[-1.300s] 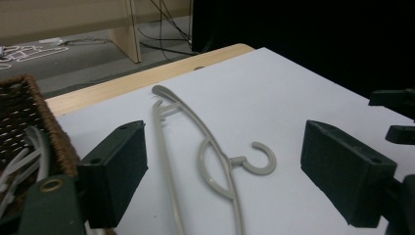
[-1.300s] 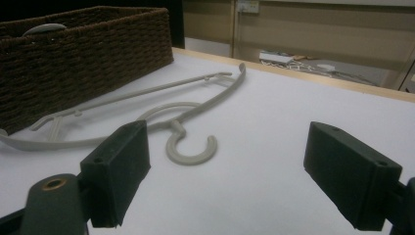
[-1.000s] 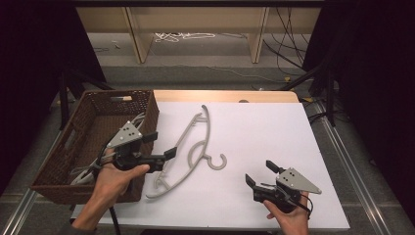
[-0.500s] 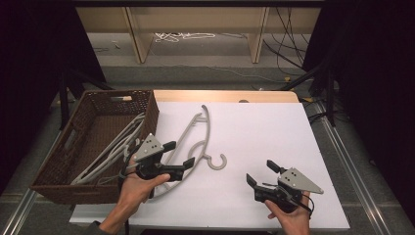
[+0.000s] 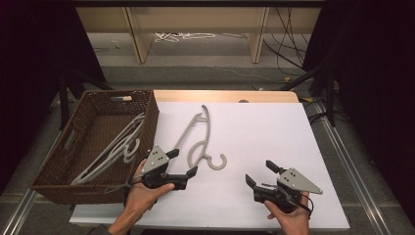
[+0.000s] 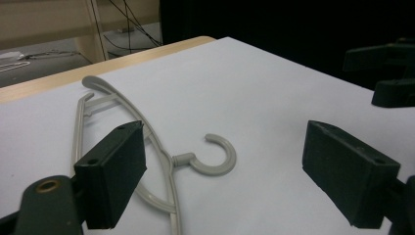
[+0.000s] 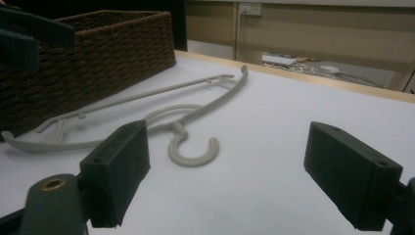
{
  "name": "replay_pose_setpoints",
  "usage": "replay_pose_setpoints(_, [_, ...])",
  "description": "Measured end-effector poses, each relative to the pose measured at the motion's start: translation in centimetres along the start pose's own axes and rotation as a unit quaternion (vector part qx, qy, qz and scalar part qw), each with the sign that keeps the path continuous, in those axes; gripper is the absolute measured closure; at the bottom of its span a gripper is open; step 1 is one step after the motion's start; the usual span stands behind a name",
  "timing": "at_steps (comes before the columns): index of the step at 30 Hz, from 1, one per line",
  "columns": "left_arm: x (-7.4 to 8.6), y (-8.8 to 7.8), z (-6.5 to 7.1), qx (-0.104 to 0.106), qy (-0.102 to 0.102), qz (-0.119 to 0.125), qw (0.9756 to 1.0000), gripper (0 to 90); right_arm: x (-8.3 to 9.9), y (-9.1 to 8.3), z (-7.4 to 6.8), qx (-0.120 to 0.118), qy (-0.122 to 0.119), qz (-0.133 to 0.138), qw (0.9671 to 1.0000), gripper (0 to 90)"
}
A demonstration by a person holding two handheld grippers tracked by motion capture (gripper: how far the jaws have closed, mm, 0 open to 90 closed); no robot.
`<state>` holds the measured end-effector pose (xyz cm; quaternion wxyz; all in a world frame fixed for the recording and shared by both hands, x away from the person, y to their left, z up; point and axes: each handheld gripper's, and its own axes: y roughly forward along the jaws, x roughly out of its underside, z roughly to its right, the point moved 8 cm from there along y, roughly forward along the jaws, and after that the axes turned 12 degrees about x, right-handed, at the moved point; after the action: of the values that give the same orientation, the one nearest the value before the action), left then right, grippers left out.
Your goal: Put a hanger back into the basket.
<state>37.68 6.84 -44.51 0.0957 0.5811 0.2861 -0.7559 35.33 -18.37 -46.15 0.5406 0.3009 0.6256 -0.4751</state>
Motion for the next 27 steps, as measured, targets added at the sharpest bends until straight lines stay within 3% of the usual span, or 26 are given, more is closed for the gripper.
replay_pose_setpoints(11, [1.6, 1.0, -0.3, -0.006, 0.004, -0.035, 0.9993, 16.1, -0.1, 0.0, -0.1, -0.004, 0.002, 0.006, 1.0, 17.9])
replay_pose_setpoints(19, [2.6, 2.1, -0.2, 0.003, 0.017, -0.078, 0.9968, 16.1, 0.0, 0.0, -0.3, -0.007, -0.004, -0.004, 1.0, 17.9])
replay_pose_setpoints(22, [3.1, 2.6, -0.4, 0.004, 0.018, -0.1, 0.9948, 16.2, 0.0, 0.0, -0.4, -0.009, -0.004, -0.003, 1.0, 17.9])
replay_pose_setpoints(24, [3.5, 2.8, -0.9, 0.0, 0.03, -0.125, 0.9917, 16.8, 0.0, -0.1, -0.4, -0.006, -0.005, -0.004, 1.0, 17.9])
replay_pose_setpoints(25, [3.7, 3.1, -1.1, -0.008, 0.025, -0.13, 0.9912, 17.5, 0.0, -0.1, -0.4, -0.006, -0.005, -0.004, 1.0, 17.9])
replay_pose_setpoints(26, [4.1, 3.1, -1.5, -0.01, 0.035, -0.157, 0.987, 18.2, 0.0, -0.1, -0.4, -0.007, -0.005, -0.004, 1.0, 17.9])
replay_pose_setpoints(27, [4.5, 3.3, -1.8, -0.01, 0.034, -0.173, 0.9843, 18.0, 0.0, 0.0, -0.4, -0.009, -0.007, -0.004, 0.9999, 18.0])
